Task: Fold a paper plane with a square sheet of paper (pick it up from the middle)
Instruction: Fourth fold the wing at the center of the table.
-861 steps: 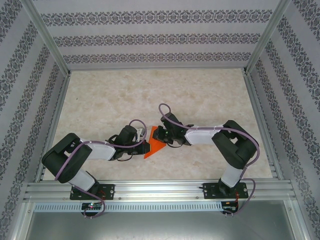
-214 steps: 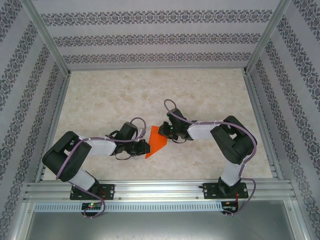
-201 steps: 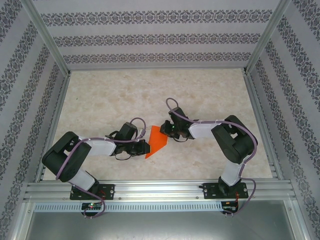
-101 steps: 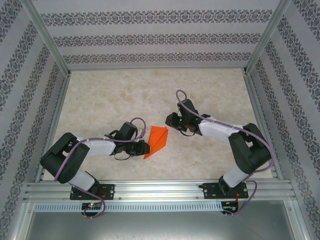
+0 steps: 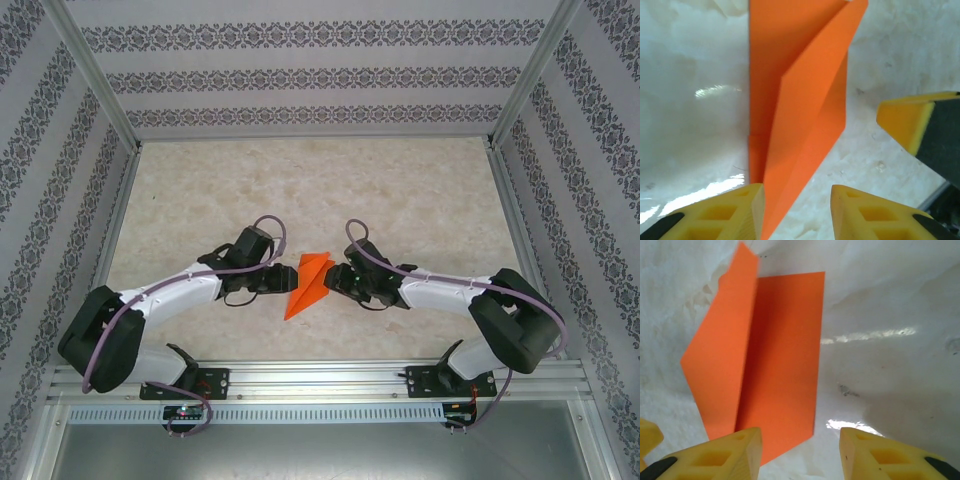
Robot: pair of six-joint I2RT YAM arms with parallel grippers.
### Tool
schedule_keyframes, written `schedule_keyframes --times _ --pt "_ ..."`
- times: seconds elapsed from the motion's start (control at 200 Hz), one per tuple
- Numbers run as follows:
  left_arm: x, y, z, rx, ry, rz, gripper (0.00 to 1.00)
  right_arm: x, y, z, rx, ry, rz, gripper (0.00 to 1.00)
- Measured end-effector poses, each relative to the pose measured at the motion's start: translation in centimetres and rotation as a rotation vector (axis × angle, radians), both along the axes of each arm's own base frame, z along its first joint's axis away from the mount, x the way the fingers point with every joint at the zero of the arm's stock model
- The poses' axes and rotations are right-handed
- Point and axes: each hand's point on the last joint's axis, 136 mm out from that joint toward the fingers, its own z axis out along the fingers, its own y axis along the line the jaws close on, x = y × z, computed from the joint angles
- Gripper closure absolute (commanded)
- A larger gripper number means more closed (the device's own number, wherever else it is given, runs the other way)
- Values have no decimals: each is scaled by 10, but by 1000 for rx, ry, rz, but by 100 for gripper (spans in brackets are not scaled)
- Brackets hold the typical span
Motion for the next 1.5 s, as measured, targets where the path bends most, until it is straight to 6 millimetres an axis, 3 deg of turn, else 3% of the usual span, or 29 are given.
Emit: schedule_keyframes --times 0.18,0.5,0.629,1.169,1.499 --pt "1 12 -18 108 23 -4 56 -2 10 2 23 -8 -11 53" --pt "-4 21 -29 171 45 -17 51 -5 6 -10 3 8 -56 50" --pt "-5 21 -30 169 49 -19 50 -10 0 -17 -10 24 -69 48" --pt "-13 11 -42 141 128 -56 46 -5 8 -11 32 1 -84 48" --pt "-12 8 -48 140 153 -64 54 -2 16 -16 57 1 -80 51"
